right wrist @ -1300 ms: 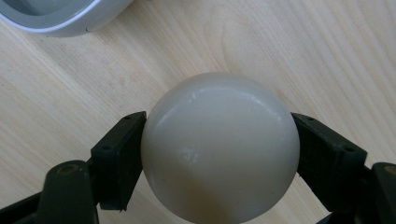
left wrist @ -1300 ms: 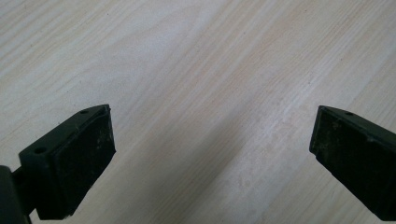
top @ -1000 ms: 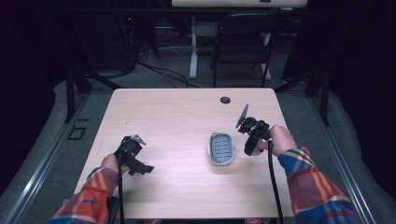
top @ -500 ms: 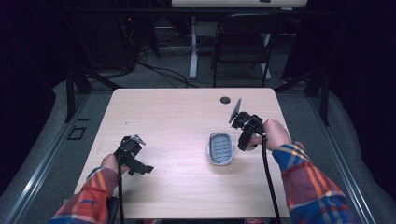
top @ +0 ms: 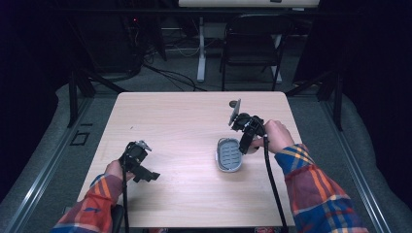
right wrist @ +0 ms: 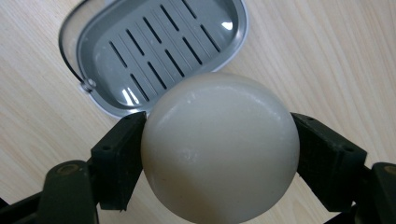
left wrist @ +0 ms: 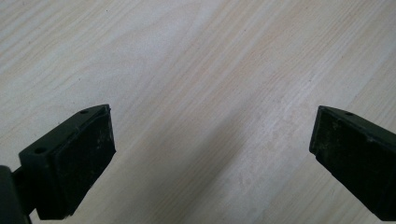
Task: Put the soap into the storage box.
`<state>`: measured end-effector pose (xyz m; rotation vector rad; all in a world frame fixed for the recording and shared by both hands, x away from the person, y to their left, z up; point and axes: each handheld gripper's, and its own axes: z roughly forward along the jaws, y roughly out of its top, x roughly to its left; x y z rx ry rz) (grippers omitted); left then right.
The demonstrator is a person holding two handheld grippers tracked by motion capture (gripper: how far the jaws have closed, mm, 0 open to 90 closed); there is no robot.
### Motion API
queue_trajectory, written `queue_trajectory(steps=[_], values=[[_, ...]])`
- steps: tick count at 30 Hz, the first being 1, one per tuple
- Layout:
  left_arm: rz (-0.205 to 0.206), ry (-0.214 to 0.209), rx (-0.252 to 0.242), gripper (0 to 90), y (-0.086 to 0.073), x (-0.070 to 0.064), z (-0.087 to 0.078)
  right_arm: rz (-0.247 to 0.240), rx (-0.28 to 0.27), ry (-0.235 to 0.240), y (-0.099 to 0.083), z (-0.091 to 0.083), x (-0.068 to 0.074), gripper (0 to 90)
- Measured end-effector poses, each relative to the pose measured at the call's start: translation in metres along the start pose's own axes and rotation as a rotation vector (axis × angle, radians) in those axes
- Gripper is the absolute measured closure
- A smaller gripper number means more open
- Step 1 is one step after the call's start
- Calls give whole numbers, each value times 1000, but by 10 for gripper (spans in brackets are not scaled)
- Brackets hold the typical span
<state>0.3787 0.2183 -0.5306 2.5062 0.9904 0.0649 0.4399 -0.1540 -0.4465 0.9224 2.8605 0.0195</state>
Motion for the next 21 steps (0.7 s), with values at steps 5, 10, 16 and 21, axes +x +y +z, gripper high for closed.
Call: queue_trajectory(steps=[5,10,16,21], values=[[1,-1,3,1,0,0,1,-26,-3,9,13,1,7,227],[1,-1,3,1,0,0,0,-42,-6,19,23,6,13,227],[1,-1,3,1,0,0,1,-52,-7,34,31,11,16,227],[0,-1,2,0,0,0,1,-54,-12,51,38,18,19,227]])
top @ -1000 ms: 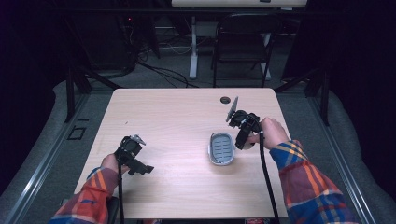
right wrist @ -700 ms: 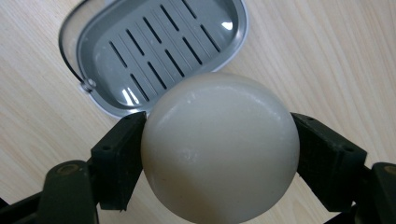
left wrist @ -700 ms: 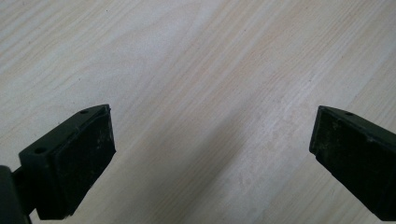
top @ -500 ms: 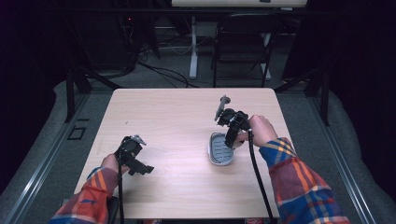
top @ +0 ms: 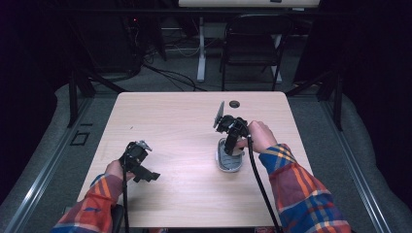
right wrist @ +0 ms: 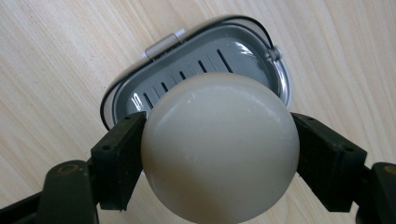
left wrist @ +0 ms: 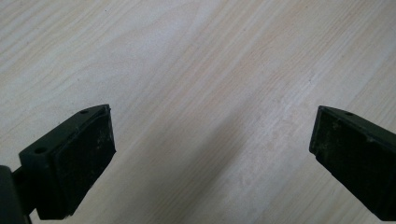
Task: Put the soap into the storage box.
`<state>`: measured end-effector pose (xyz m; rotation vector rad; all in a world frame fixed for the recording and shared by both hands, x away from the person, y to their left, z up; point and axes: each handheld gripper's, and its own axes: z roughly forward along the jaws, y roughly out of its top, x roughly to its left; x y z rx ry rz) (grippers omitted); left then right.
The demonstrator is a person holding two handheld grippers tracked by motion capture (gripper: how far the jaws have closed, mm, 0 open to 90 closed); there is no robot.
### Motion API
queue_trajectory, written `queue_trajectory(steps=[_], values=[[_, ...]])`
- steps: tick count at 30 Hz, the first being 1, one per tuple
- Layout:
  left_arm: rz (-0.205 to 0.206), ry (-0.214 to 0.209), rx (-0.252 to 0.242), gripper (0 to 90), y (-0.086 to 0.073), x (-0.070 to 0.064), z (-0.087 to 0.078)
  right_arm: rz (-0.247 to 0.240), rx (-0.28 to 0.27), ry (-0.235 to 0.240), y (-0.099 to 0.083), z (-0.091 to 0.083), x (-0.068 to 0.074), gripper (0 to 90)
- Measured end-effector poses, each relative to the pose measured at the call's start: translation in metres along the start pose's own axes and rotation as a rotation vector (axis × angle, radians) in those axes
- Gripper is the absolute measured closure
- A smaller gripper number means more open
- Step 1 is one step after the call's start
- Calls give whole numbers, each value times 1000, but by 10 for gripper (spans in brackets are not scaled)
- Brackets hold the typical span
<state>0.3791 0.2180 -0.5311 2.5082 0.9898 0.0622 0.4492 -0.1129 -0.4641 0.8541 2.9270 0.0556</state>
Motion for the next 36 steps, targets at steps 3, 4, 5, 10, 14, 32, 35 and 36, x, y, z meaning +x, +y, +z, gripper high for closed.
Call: queue_trajectory(steps=[3,4,5,10,14,32,35,36], values=[[1,0,1,1,0,0,0,-11,8,0,4,3,1,227],[1,-1,0,1,0,0,0,-13,12,1,5,4,2,227],[1,0,1,0,0,0,0,-12,13,3,5,5,2,227],[1,0,0,0,0,0,0,-14,23,6,8,11,2,227],[1,-1,-1,1,0,0,0,-11,19,13,8,18,3,227],[2,-1,1,1,0,0,0,-20,41,13,7,32,3,226],[2,-2,1,1,0,0,0,-9,30,20,5,34,3,226],[2,-2,2,1,0,0,1,-13,38,18,4,36,2,226]])
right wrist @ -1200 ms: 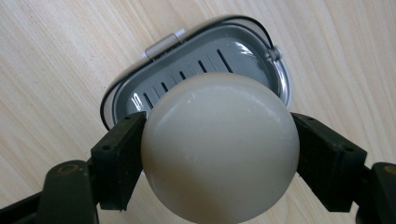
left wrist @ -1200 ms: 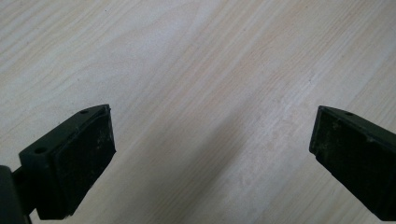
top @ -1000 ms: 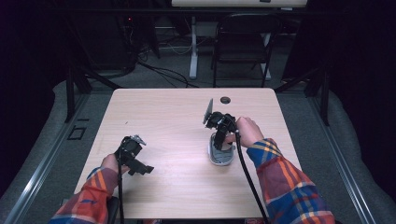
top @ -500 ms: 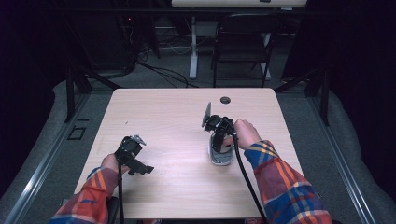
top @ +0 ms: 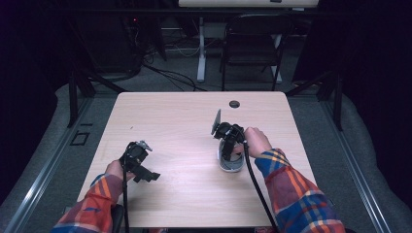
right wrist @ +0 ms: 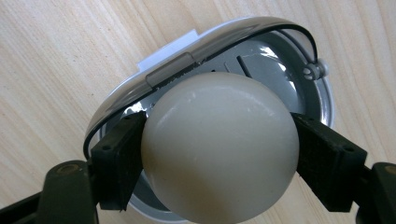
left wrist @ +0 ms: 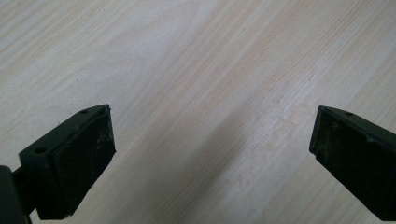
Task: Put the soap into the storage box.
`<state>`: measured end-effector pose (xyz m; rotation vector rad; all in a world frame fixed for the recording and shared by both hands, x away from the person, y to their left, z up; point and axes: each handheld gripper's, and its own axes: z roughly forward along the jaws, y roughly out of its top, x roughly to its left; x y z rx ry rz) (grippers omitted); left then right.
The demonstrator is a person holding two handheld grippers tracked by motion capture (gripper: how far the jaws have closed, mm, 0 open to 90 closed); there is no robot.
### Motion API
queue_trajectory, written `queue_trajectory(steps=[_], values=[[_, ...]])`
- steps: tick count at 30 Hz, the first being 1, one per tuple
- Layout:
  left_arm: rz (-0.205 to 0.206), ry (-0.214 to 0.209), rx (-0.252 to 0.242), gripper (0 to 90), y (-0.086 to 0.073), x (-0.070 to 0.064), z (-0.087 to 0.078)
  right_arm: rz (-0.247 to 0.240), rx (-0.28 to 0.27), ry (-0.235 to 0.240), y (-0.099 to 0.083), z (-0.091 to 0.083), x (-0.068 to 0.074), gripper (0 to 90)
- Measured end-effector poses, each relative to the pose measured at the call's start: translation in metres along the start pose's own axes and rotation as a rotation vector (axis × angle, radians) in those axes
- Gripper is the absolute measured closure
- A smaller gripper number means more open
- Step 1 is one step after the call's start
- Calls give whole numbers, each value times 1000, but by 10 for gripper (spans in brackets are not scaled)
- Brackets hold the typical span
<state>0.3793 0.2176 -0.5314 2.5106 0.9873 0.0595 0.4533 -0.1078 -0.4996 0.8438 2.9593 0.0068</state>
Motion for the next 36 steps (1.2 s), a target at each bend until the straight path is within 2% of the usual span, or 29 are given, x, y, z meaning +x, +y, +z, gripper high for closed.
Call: queue_trajectory(steps=[7,8,16,19,23,24,27,30,36], values=[[0,-1,1,1,0,0,0,6,0,3,-4,5,-3,225],[1,0,3,1,0,0,0,16,-17,10,-6,5,-3,225],[-3,1,6,1,0,0,0,9,-21,2,-9,7,-4,222],[-2,2,4,1,0,0,0,13,-39,7,-10,6,-4,220],[-1,3,4,1,0,0,0,9,-55,-3,-13,1,-5,203],[0,3,3,1,0,0,0,14,-62,-18,-14,-1,-4,183],[-1,3,3,1,0,0,0,21,-101,-32,-18,-9,-3,179],[-3,3,6,1,0,0,1,14,-99,-35,-20,-13,-3,174],[-2,2,6,1,0,-1,1,28,-143,-48,-31,-26,-3,138]])
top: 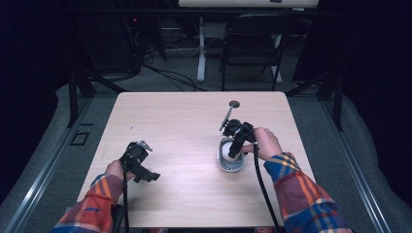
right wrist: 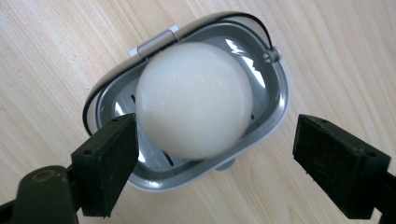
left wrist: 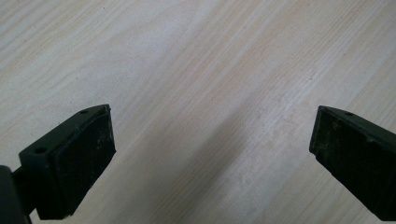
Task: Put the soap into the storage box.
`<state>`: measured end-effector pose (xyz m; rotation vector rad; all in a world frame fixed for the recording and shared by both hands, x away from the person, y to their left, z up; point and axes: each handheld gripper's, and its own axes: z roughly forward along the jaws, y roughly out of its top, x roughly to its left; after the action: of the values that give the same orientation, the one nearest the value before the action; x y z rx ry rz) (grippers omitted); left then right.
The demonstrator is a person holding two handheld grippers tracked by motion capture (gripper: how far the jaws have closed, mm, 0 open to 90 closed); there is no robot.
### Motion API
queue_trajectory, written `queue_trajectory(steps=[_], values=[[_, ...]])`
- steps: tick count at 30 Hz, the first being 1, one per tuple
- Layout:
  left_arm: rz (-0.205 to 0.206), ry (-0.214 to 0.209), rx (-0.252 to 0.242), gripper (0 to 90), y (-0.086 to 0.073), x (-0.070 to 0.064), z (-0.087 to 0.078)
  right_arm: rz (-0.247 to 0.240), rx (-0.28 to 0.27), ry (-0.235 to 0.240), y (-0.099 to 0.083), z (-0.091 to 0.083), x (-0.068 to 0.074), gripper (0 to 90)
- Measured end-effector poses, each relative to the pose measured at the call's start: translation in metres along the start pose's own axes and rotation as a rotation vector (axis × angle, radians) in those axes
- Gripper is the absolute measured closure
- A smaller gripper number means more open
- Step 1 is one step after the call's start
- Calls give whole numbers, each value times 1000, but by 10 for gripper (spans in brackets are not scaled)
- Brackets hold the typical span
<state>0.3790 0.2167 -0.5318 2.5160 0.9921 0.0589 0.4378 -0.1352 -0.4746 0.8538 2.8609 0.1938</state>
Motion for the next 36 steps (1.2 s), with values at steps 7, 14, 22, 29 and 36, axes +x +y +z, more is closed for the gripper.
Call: queue_trajectory(steps=[7,14,22,29,36], values=[[1,0,2,1,0,0,0,12,-41,-2,-14,-15,-1,132],[2,3,3,1,0,0,0,14,-45,-22,-31,-31,-3,75],[5,5,7,0,0,-1,0,49,-37,-35,-53,-41,-6,36],[6,5,7,1,1,-1,0,82,-21,-38,-75,-42,-10,6],[3,3,7,1,1,-1,1,120,7,-45,-103,-37,-17,0]])
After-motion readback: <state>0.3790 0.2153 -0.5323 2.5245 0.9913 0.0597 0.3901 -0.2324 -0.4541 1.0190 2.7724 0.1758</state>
